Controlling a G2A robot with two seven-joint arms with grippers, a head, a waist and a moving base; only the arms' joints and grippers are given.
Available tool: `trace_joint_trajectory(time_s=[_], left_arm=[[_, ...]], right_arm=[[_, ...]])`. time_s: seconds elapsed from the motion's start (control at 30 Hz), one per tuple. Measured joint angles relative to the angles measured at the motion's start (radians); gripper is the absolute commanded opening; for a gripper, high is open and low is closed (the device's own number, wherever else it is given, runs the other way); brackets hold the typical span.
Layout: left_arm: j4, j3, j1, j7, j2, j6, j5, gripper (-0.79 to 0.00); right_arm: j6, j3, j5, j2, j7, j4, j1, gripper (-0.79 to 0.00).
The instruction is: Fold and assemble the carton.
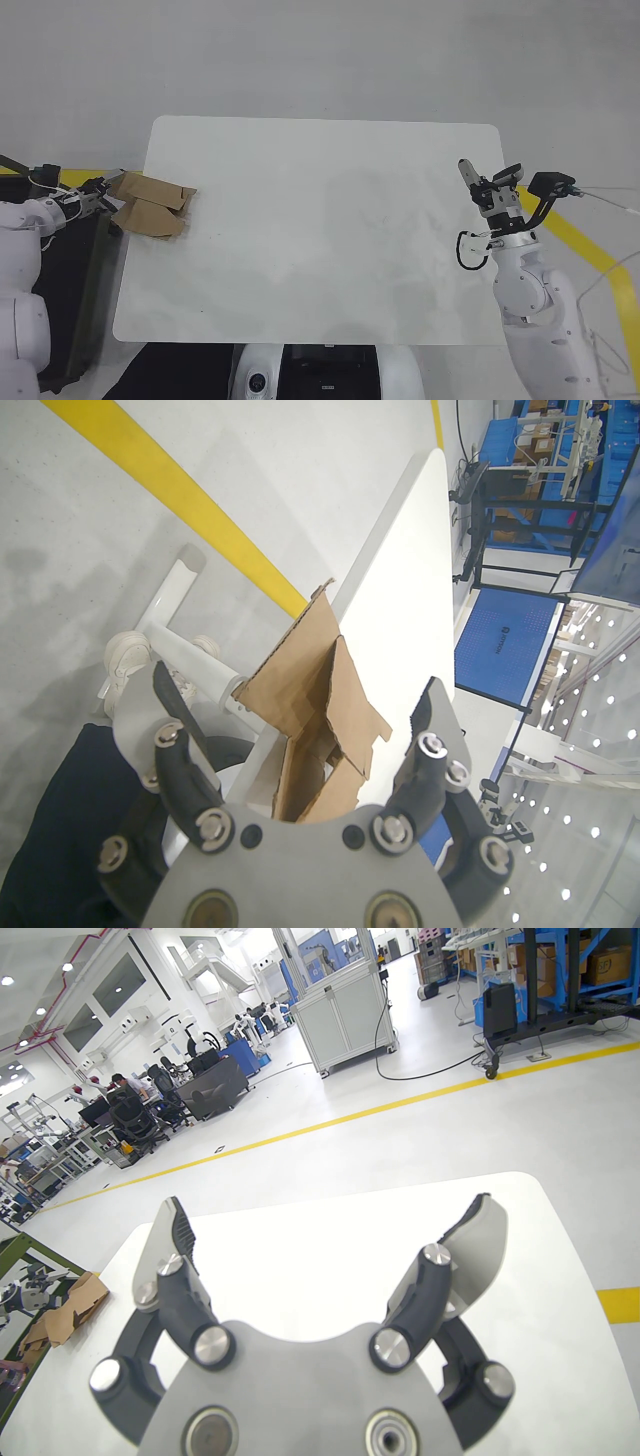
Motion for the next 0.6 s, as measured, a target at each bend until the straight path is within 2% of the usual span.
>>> trace_joint_trajectory(time_s=[0.13,0.33,0.6], left_arm=[[-0.018,-0.003,0.013,0.011,-0.003,0.014,-0.01,0.0],[-0.055,-0.021,0.059,0.009,-0.016,0.094,-0.093,0.0],[-0.079,-0.022,0.088,0.063,-0.032,0.15,-0.131,0.0]], right_arm=[[0.0,0.0,0.0,0.0,0.0,0.0,0.0,0.0],[0.0,0.0,0.0,0.0,0.0,0.0,0.0,0.0],[0.0,0.0,0.0,0.0,0.0,0.0,0.0,0.0]])
